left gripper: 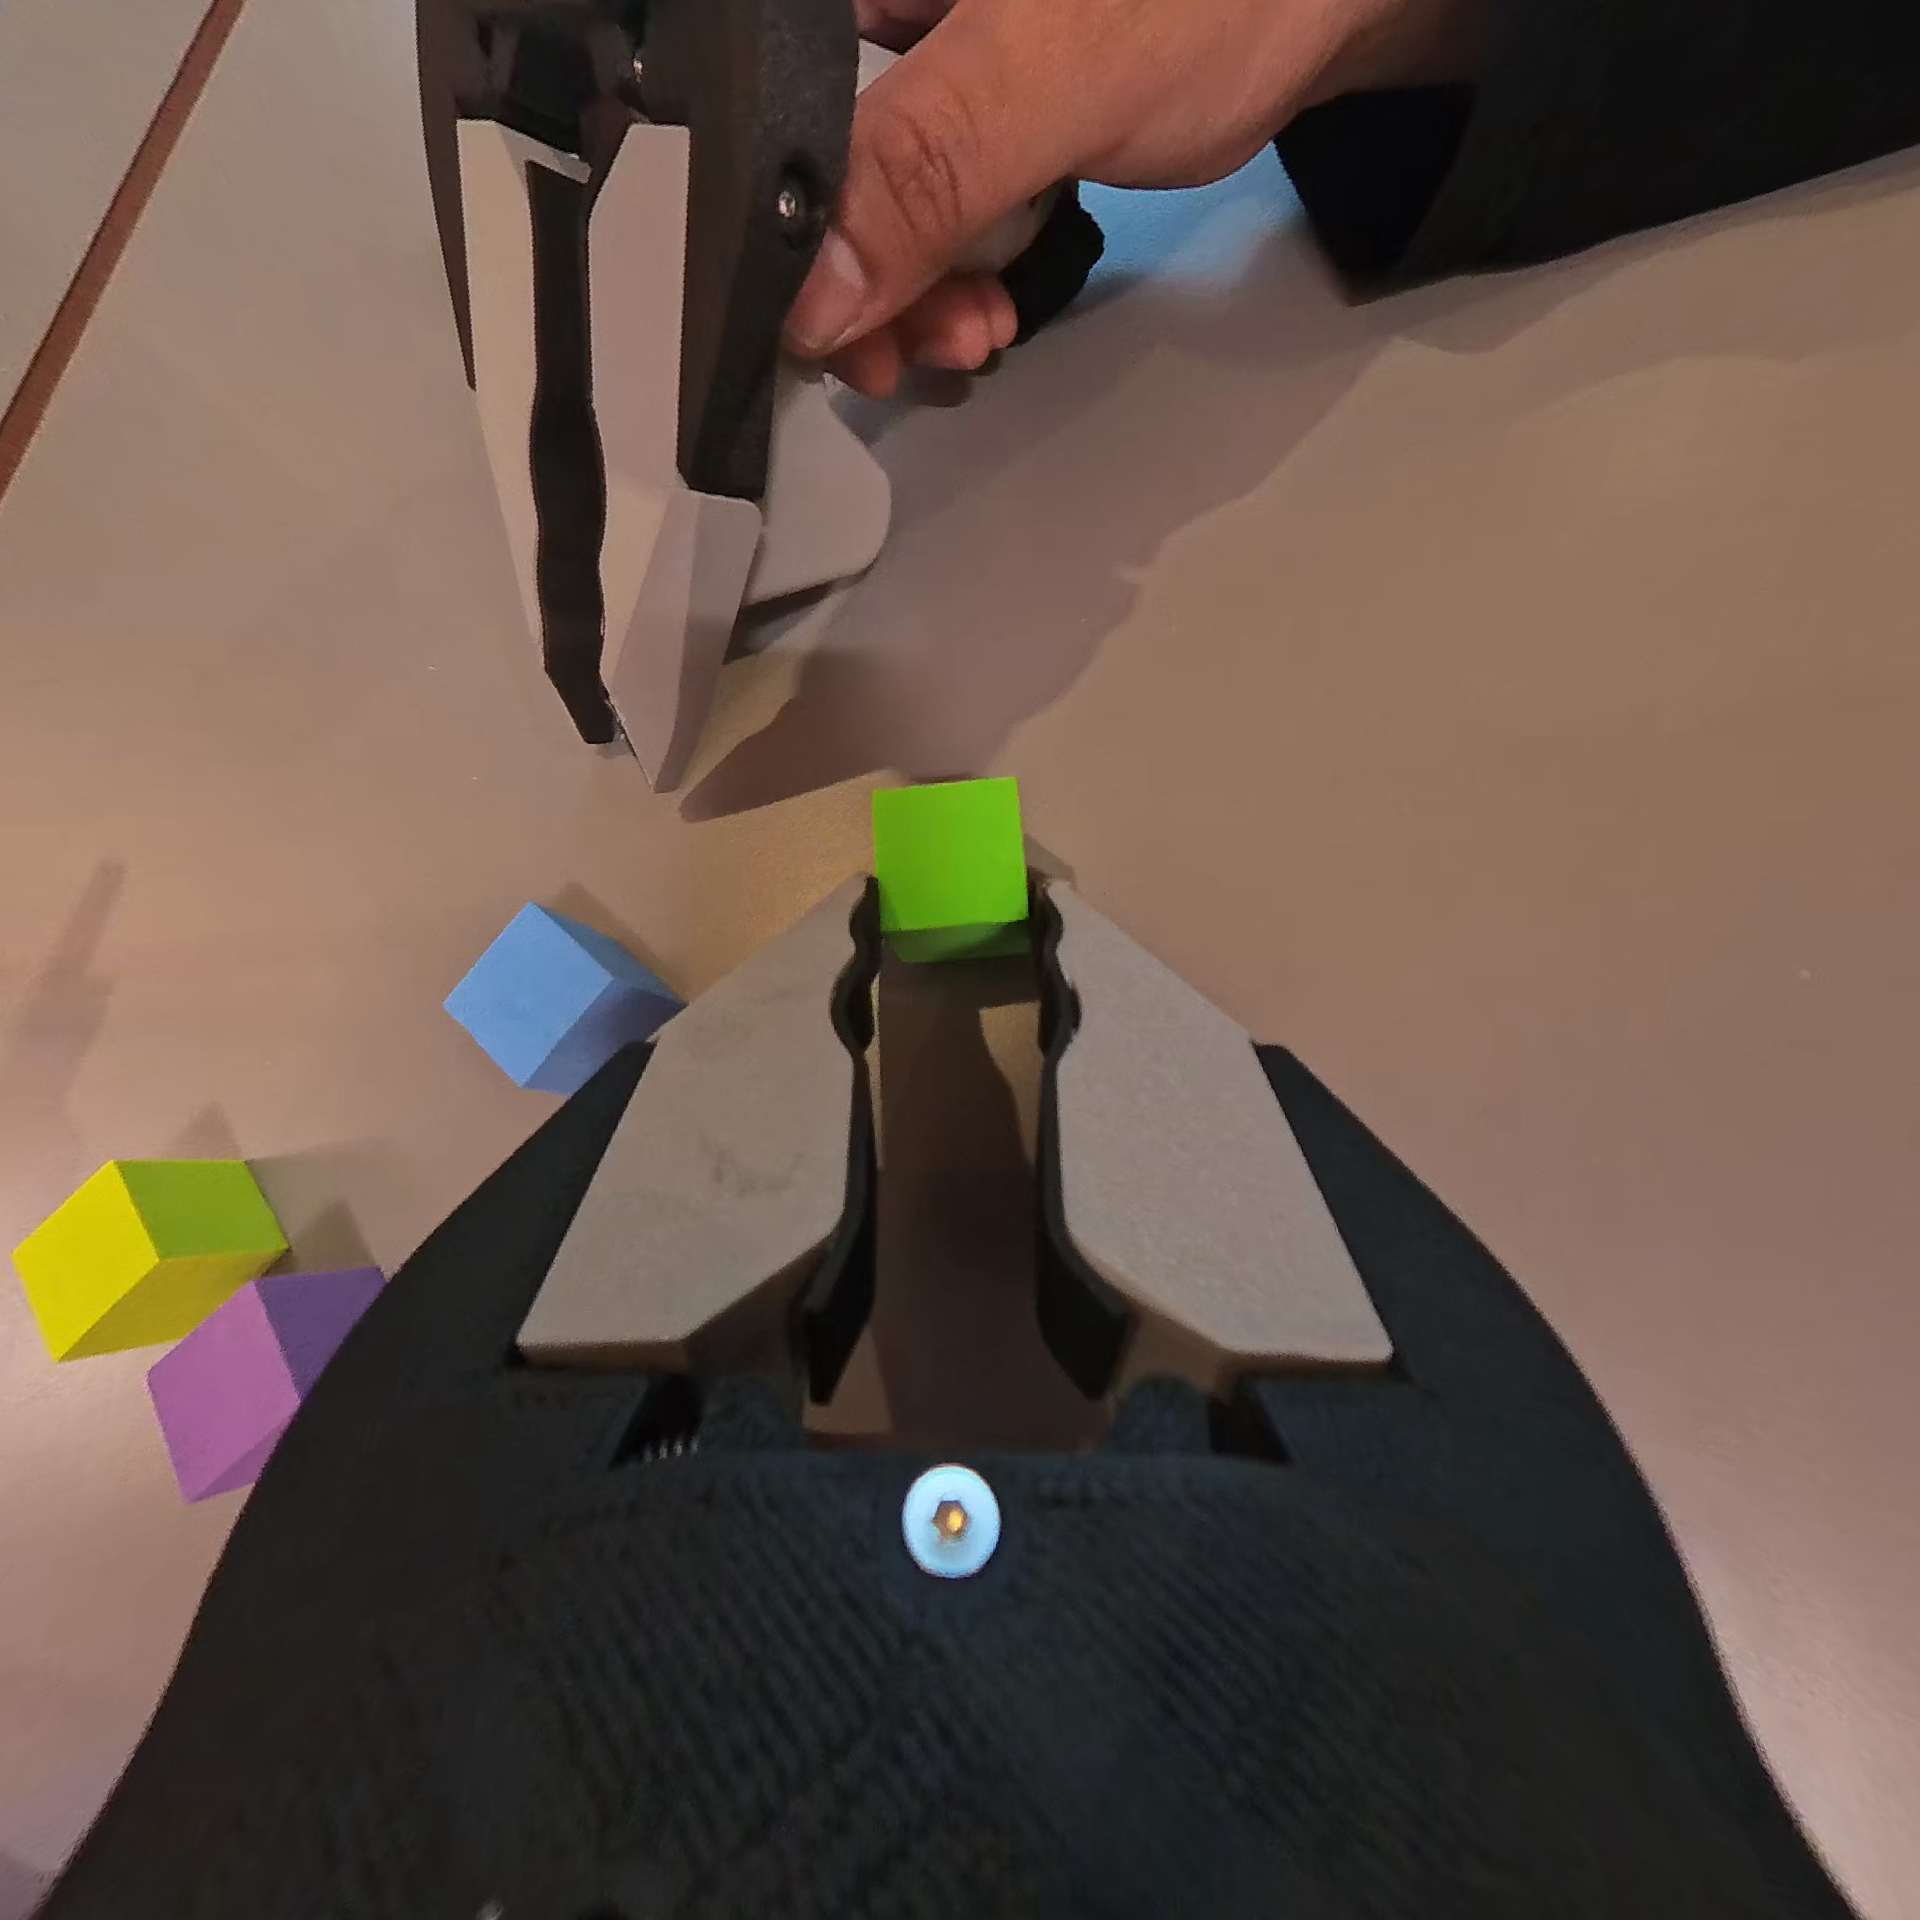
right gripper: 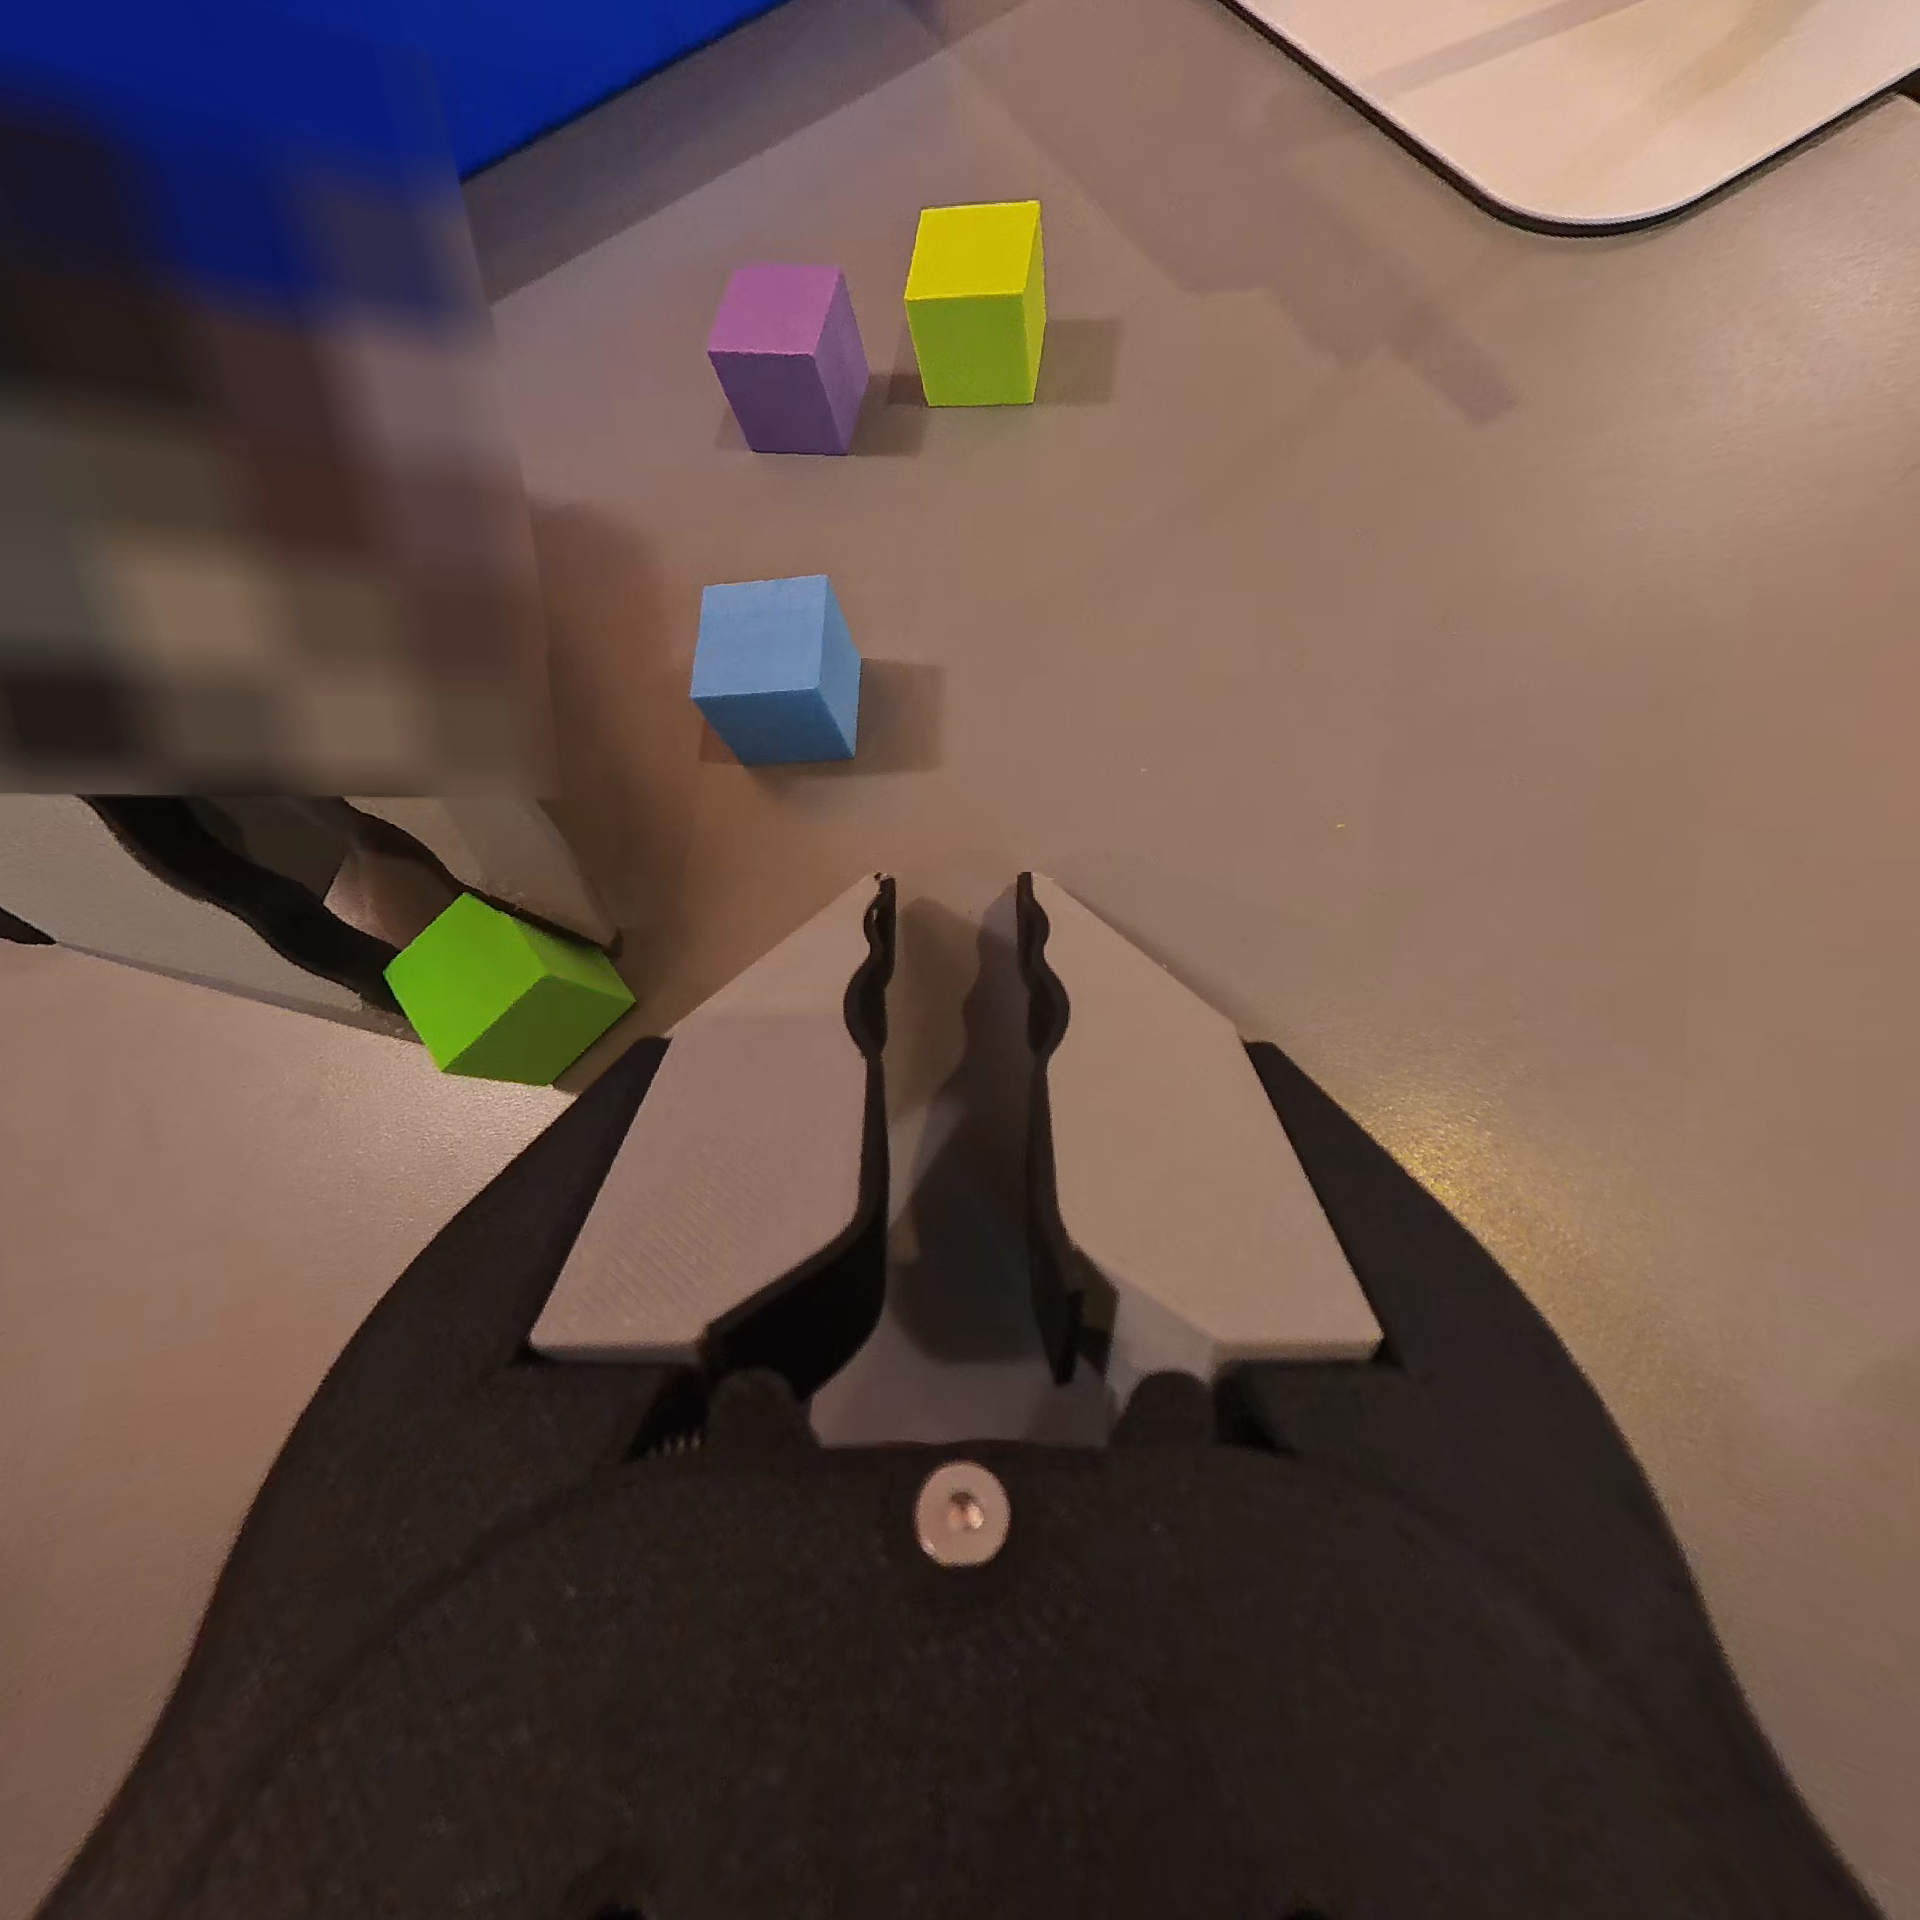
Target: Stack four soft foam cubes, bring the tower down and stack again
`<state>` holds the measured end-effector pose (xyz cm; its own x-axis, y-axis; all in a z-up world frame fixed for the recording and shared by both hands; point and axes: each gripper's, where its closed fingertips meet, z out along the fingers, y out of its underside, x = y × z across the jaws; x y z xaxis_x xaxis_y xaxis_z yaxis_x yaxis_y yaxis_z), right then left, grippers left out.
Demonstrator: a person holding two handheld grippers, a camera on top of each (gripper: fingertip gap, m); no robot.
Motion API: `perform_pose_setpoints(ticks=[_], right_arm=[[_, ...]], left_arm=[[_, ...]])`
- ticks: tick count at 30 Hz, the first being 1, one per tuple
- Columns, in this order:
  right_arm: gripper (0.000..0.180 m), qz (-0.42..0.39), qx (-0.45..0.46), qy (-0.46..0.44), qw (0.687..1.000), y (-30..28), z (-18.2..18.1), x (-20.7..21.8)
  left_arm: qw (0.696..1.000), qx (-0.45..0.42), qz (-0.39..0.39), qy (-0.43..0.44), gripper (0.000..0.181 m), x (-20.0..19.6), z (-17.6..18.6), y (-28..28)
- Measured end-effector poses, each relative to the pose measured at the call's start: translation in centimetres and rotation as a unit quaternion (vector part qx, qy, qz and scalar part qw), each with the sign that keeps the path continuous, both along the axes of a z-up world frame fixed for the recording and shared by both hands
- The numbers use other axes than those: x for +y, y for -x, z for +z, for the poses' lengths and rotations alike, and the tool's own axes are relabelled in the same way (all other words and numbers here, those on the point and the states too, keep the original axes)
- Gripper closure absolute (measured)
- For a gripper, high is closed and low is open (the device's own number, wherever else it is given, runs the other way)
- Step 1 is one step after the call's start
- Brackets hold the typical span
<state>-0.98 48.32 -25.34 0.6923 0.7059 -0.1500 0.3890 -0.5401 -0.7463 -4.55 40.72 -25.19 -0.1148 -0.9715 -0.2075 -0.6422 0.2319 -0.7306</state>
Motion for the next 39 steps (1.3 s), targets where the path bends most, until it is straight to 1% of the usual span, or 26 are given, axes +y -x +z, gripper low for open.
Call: perform_pose_setpoints(ticks=[3, 5, 9, 11, 13, 15, 16, 18, 21, 24, 39], right_arm=[[0.159, 0.0, 0.001, 0.001, 1.0, 0.0, 0.0, 0.0], [0.159, 0.0, 0.002, 0.001, 1.0, 0.0, 0.0, 0.0], [0.159, 0.0, 0.001, 0.001, 1.0, 0.0, 0.0, 0.0], [0.158, 0.001, 0.0, 0.0, 1.0, 0.0, 0.0, 0.0], [0.158, 0.001, -0.001, -0.001, 1.0, 0.0, 0.0, 0.0], [0.158, 0.001, -0.003, -0.003, 1.0, 0.0, 0.0, 0.0], [0.158, 0.001, -0.003, -0.003, 1.0, 0.0, 0.0, 0.0], [0.158, 0.001, -0.002, -0.002, 1.0, 0.0, 0.0, 0.0], [0.158, 0.001, -0.001, -0.001, 1.0, 0.0, 0.0, 0.0], [0.158, 0.001, -0.002, -0.002, 1.0, 0.0, 0.0, 0.0], [0.158, 0.001, 0.002, 0.002, 1.0, 0.0, 0.0, 0.0]], left_arm=[[1.0, 0.0, 0.009, 0.004, 0.153, 0.3, 0.0, 0.2], [1.0, -0.001, 0.017, 0.004, 0.147, 0.7, 0.1, 0.4], [1.0, 0.0, 0.023, 0.003, 0.142, 0.9, 0.1, 0.7], [1.0, 0.004, 0.026, -0.005, 0.142, 1.1, 0.2, 1.1], [0.999, 0.005, 0.029, -0.013, 0.149, 1.2, 0.4, 1.6], [0.999, -0.002, 0.041, -0.019, 0.163, 1.7, 0.7, 1.8], [0.999, -0.003, 0.048, -0.02, 0.164, 2.0, 0.7, 1.9], [0.998, -0.002, 0.056, -0.016, 0.164, 2.3, 0.5, 1.8], [0.999, 0.007, 0.043, -0.01, 0.162, 1.8, -0.1, 1.7], [1.0, 0.011, 0.026, -0.014, 0.167, 1.1, -0.1, 1.6], [0.999, 0.026, 0.007, -0.025, 0.166, 0.1, -0.1, 1.5]])
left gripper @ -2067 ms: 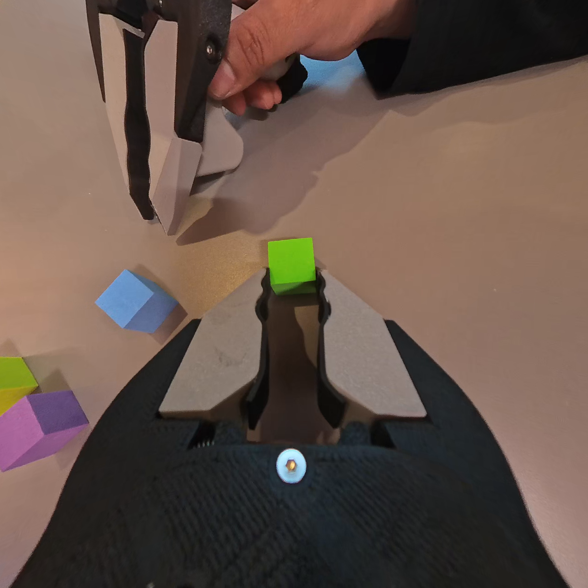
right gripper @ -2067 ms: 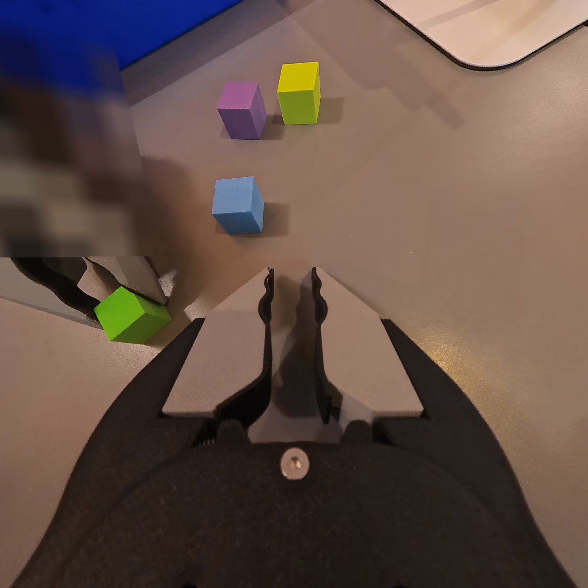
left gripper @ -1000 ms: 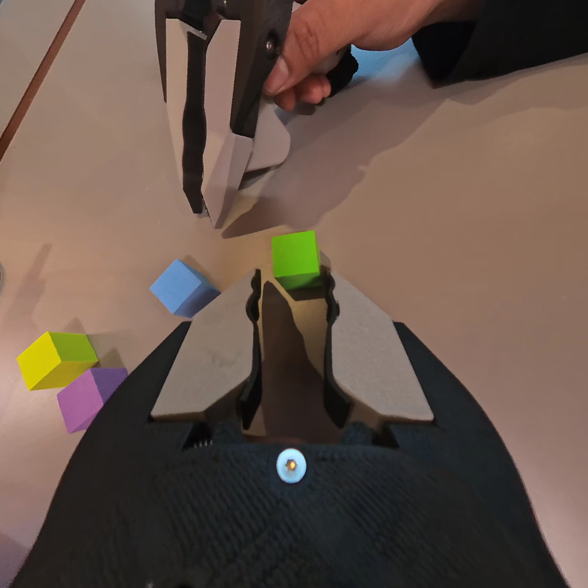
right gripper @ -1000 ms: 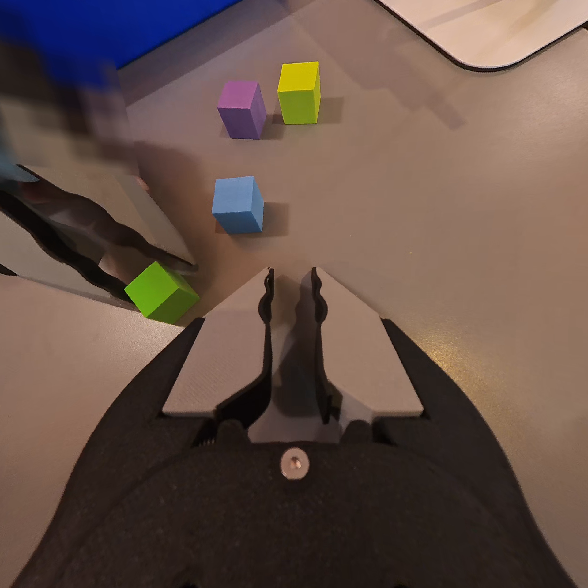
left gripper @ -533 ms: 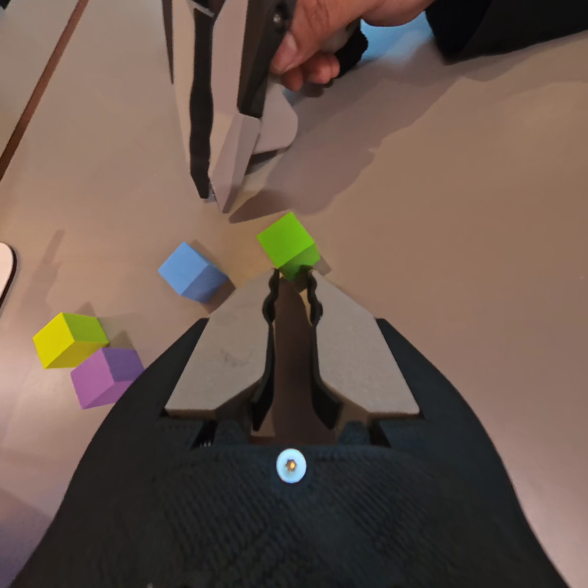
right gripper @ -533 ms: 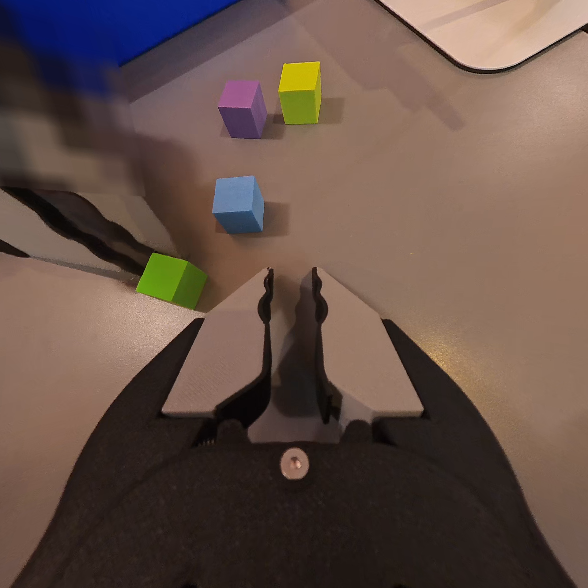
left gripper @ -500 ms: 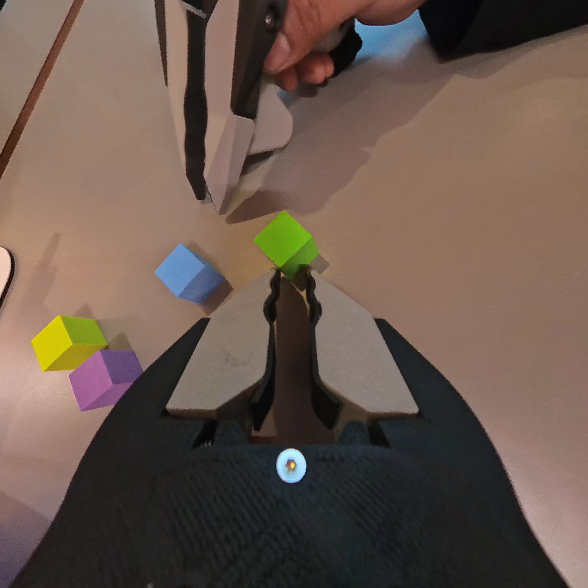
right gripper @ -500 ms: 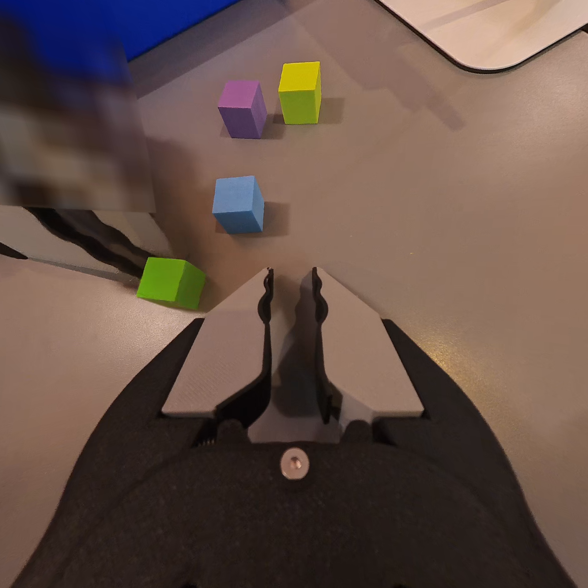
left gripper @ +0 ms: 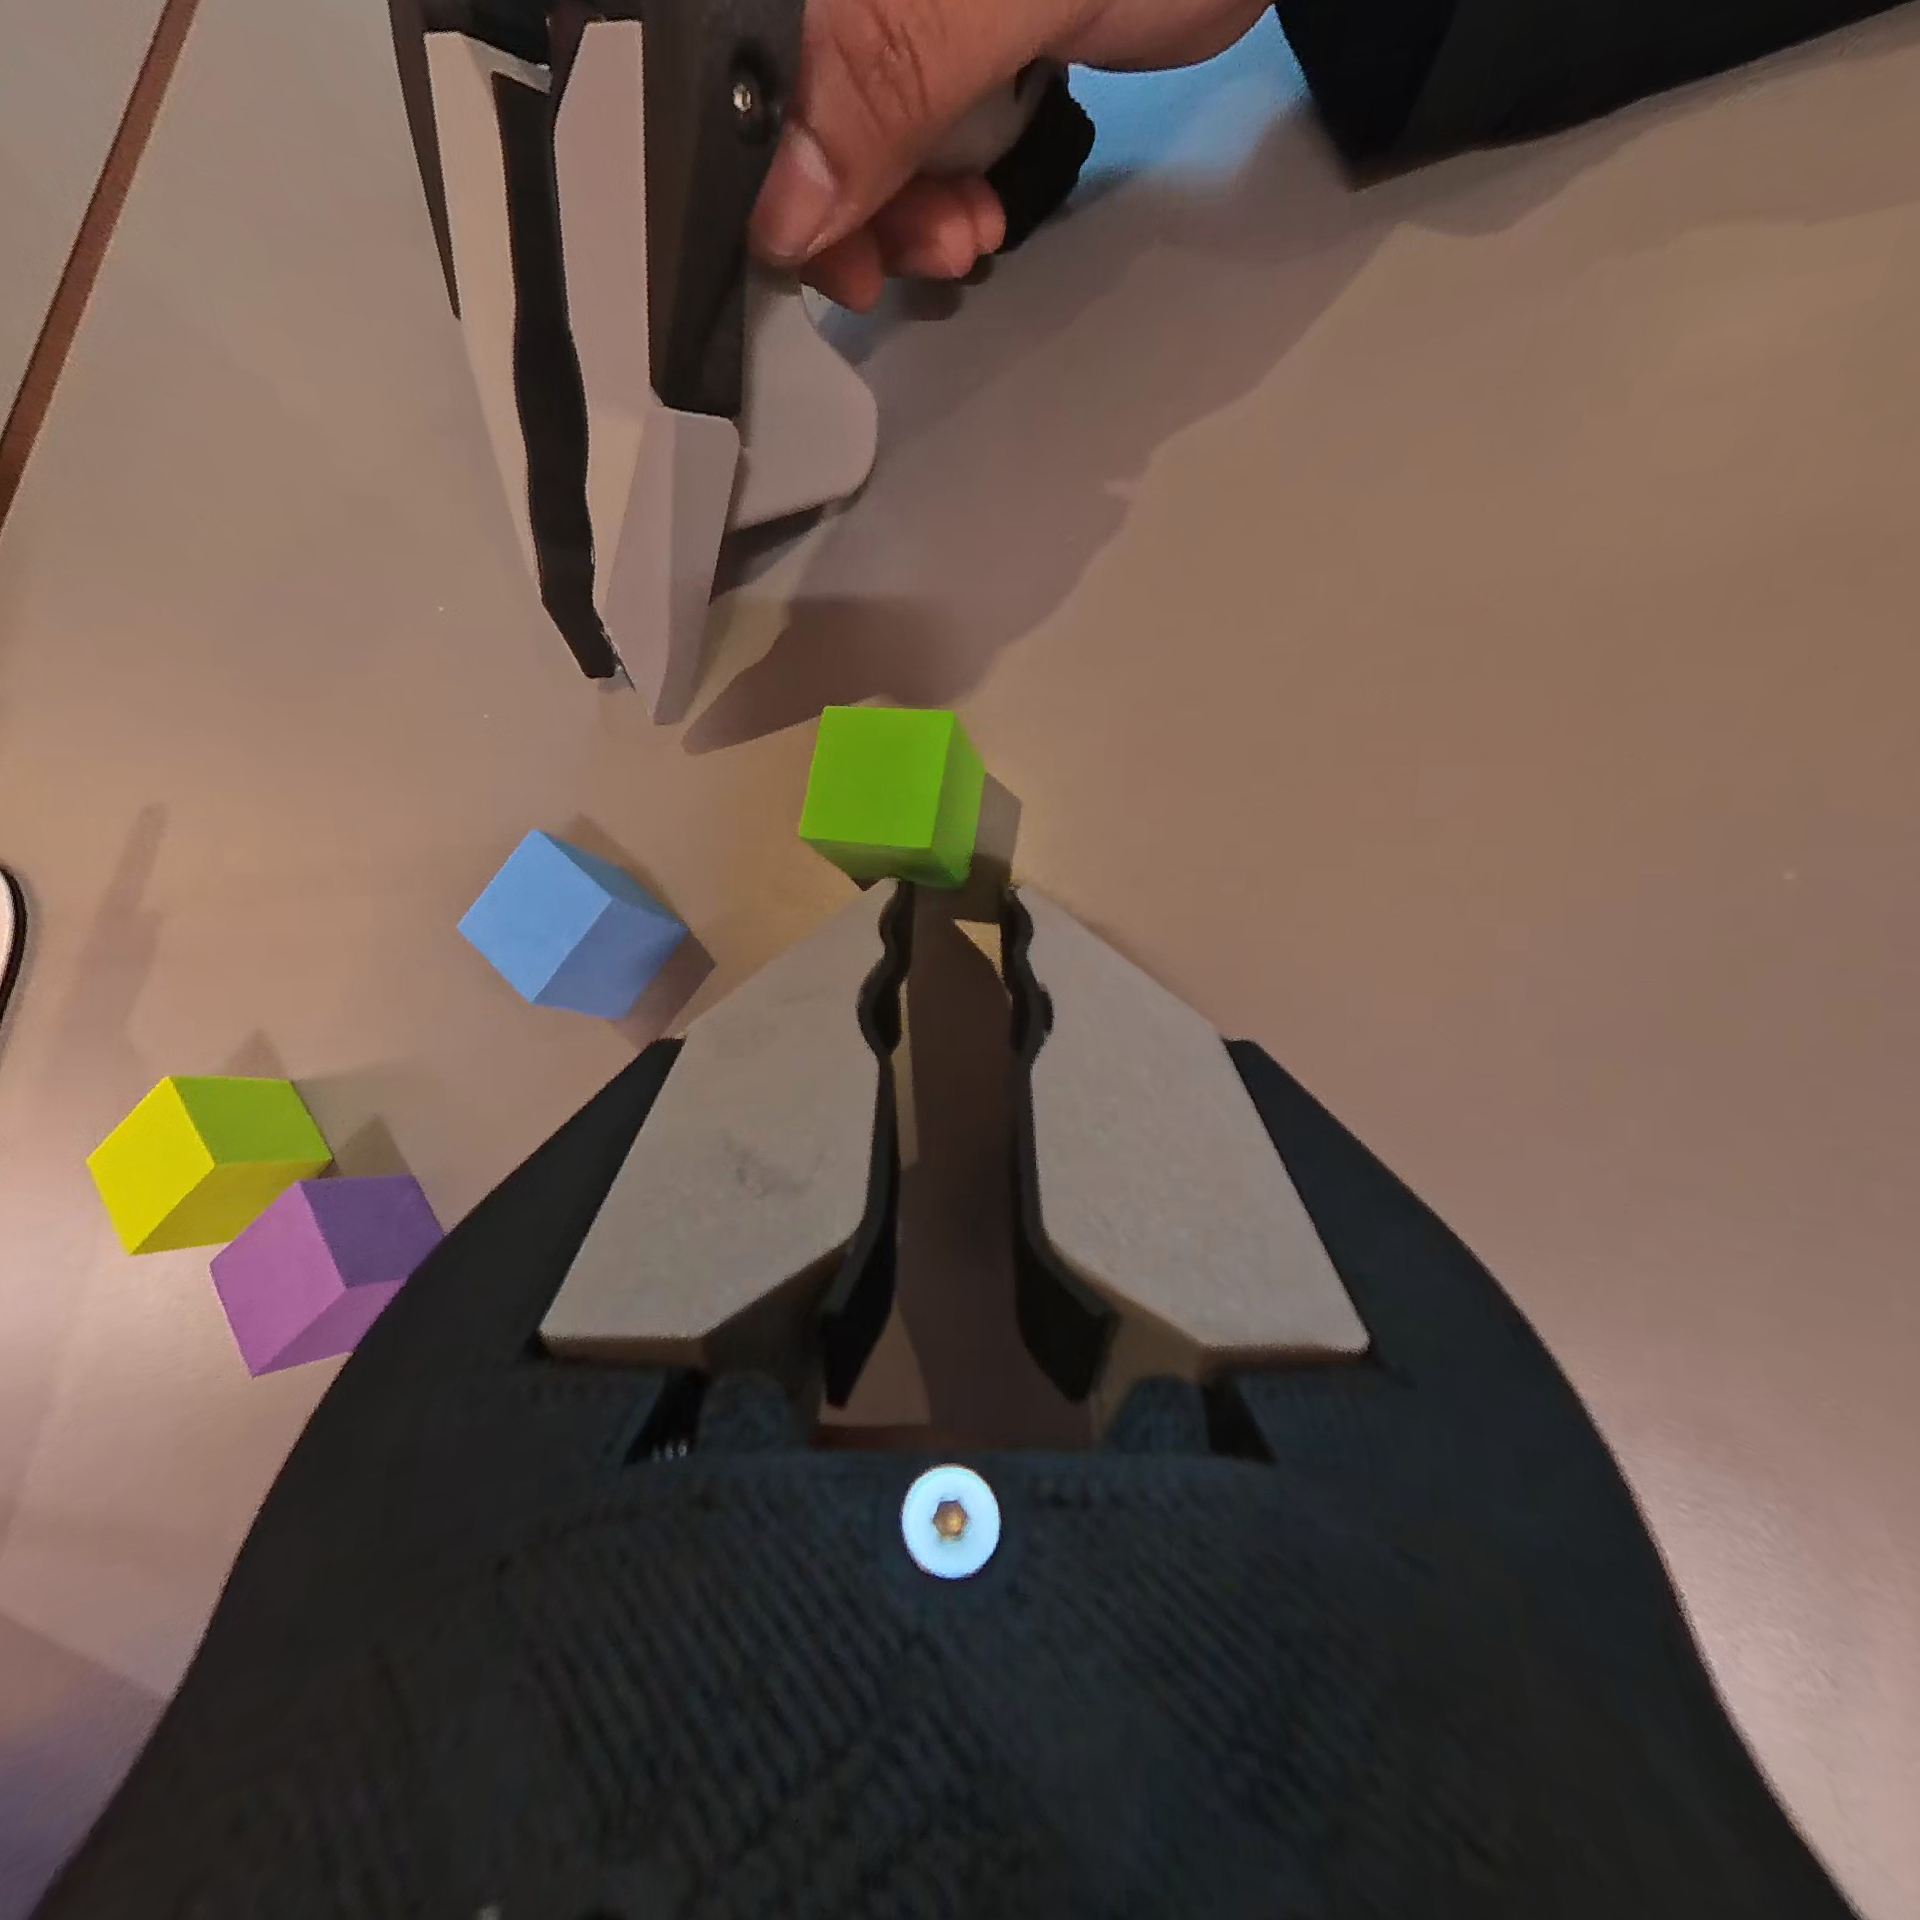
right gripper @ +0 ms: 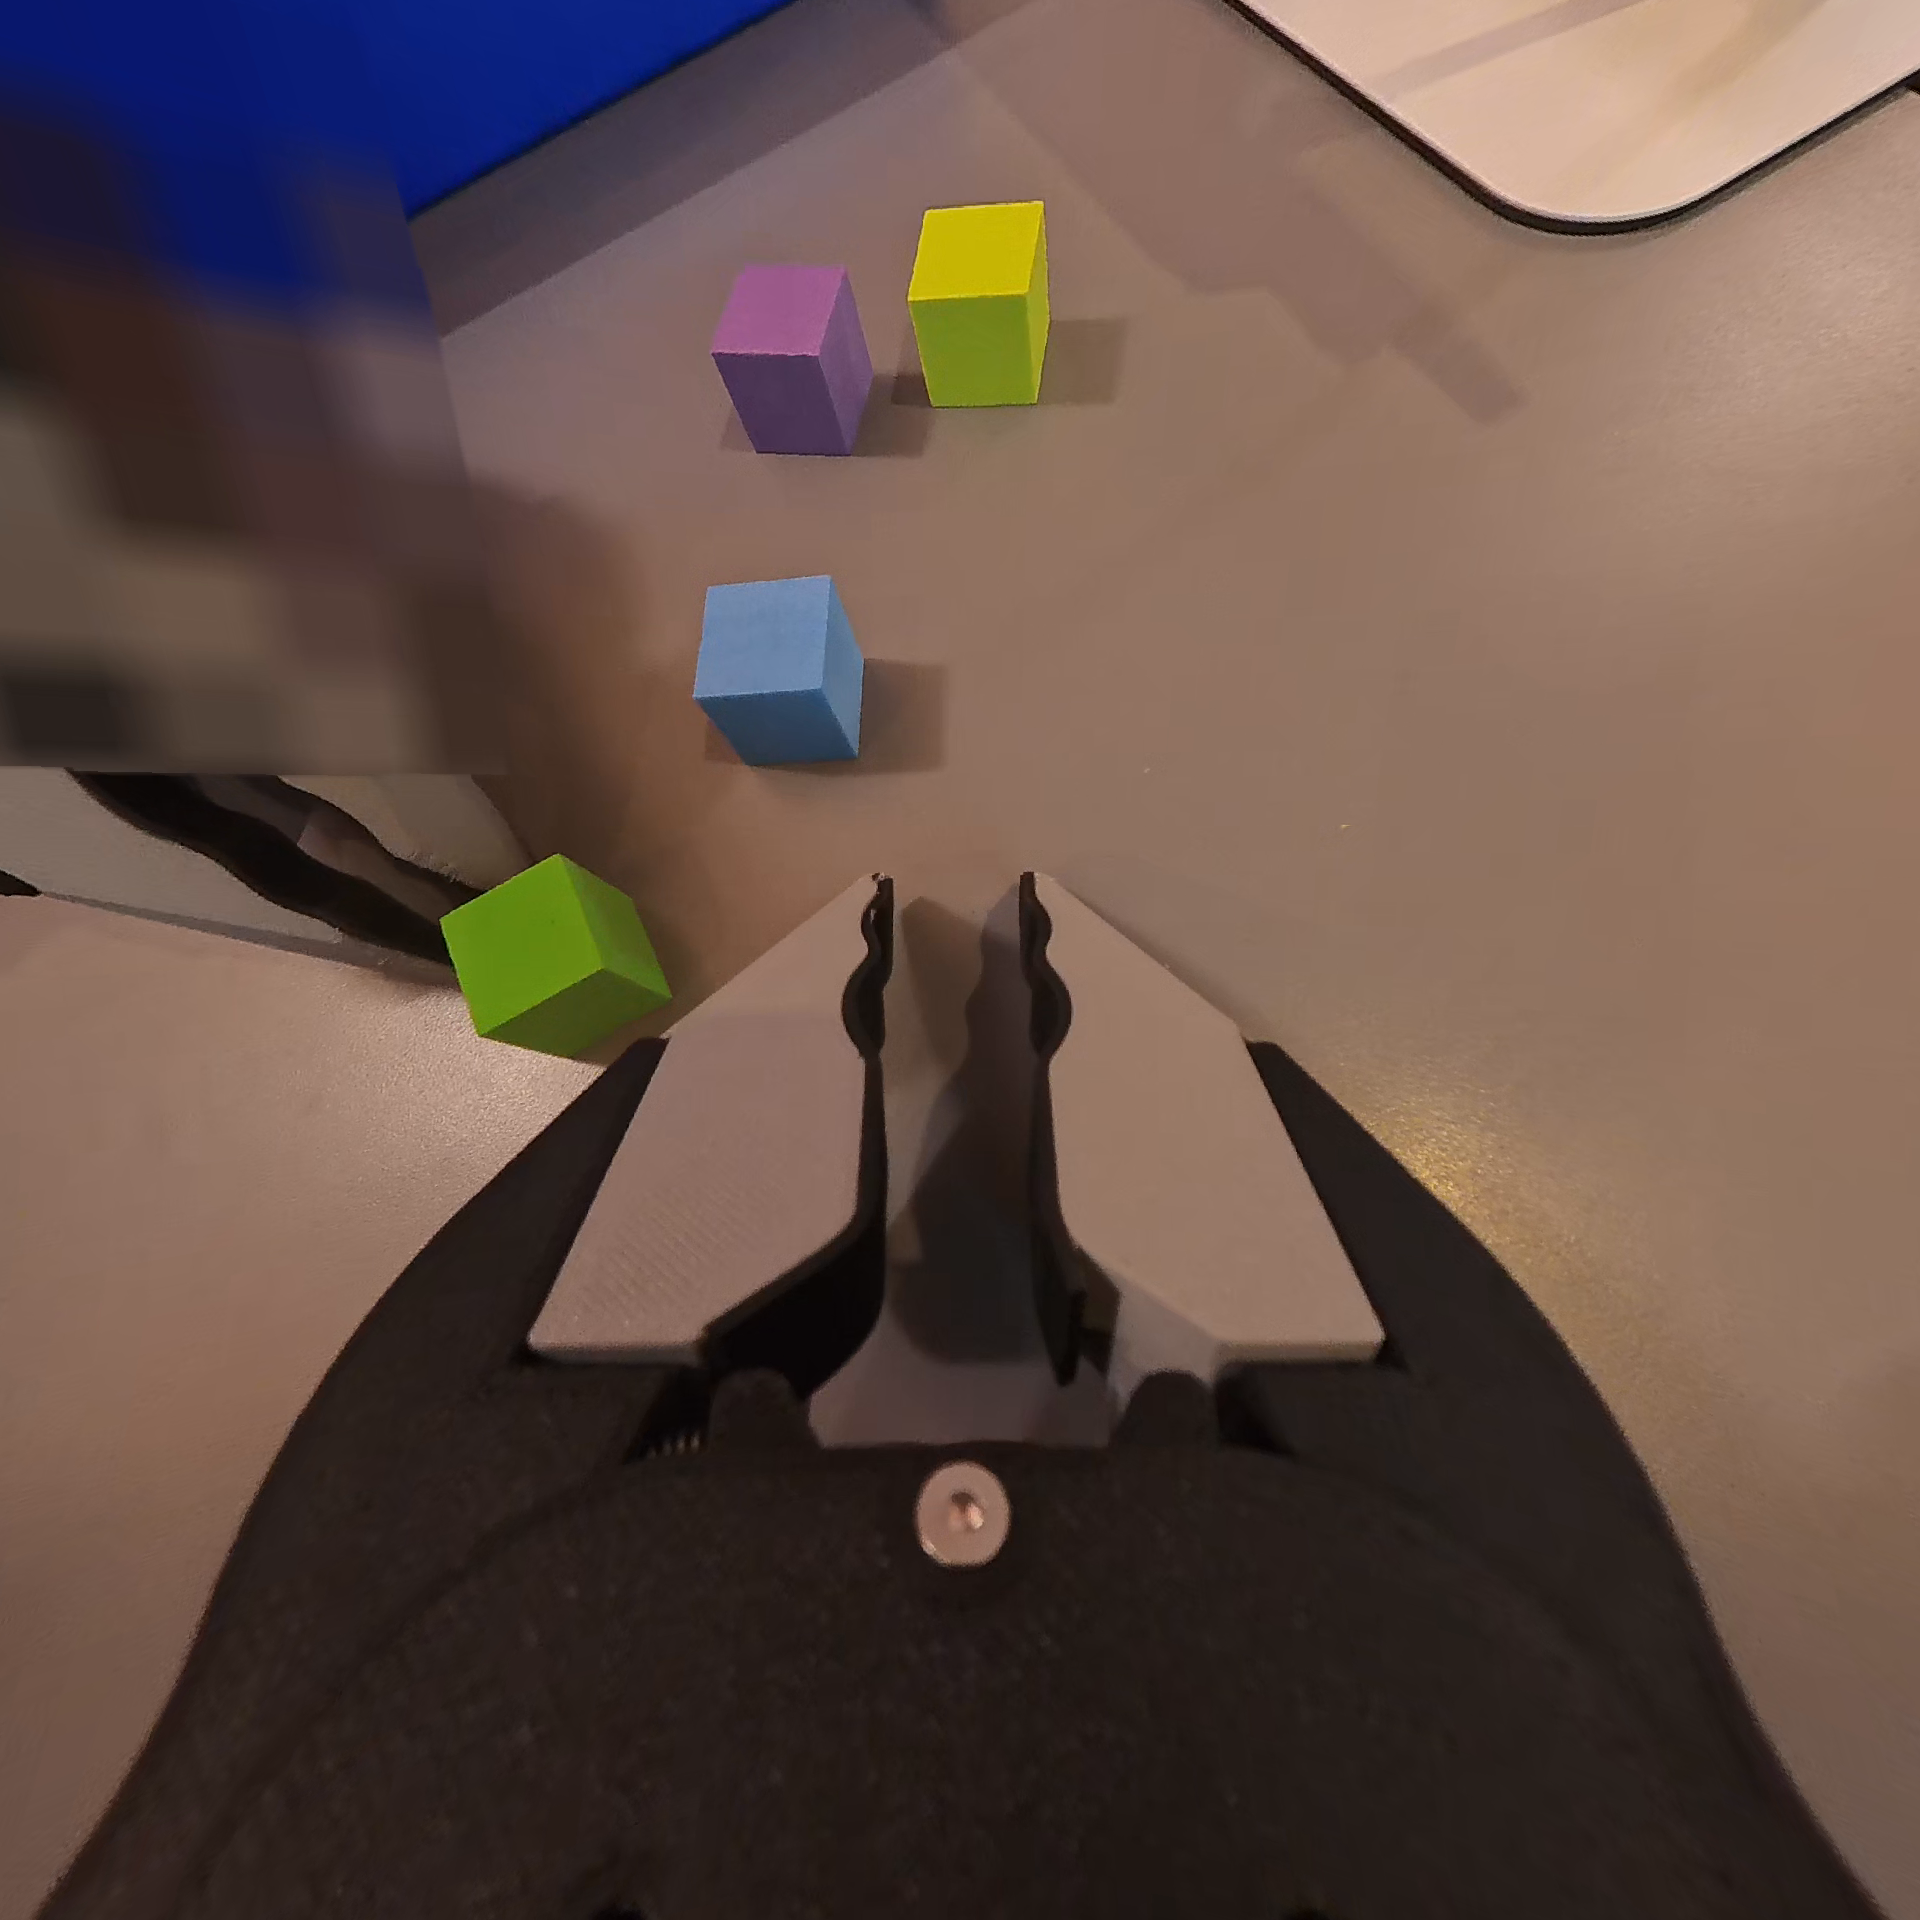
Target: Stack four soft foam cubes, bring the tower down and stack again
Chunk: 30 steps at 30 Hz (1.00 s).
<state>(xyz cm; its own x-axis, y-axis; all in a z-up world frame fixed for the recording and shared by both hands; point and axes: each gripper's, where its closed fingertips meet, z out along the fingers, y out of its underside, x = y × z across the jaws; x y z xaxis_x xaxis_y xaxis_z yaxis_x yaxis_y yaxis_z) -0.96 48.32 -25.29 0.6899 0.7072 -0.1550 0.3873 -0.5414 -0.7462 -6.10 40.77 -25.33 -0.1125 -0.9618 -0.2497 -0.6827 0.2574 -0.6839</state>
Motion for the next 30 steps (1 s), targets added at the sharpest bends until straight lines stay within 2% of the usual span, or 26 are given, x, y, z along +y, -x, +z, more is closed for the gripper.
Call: perform_pose_setpoints(ticks=[18, 24, 30], right_arm=[[0.158, 0.0, 0.0, 0.0, 1.0, 0.0, 0.0, 0.0], [0.158, 0.0, 0.0, -0.001, 1.0, 0.0, 0.0, 0.0], [0.149, 0.023, 0.009, -0.006, 1.0, 0.7, 0.3, -0.6]], left_arm=[[1.0, -0.003, -0.009, -0.002, 0.168, -0.3, 0.0, -0.1], [1.0, -0.001, 0.0, 0.001, 0.163, 0.0, 0.0, 0.3], [1.0, -0.001, 0.016, 0.017, 0.162, 0.8, 0.0, 1.5]])
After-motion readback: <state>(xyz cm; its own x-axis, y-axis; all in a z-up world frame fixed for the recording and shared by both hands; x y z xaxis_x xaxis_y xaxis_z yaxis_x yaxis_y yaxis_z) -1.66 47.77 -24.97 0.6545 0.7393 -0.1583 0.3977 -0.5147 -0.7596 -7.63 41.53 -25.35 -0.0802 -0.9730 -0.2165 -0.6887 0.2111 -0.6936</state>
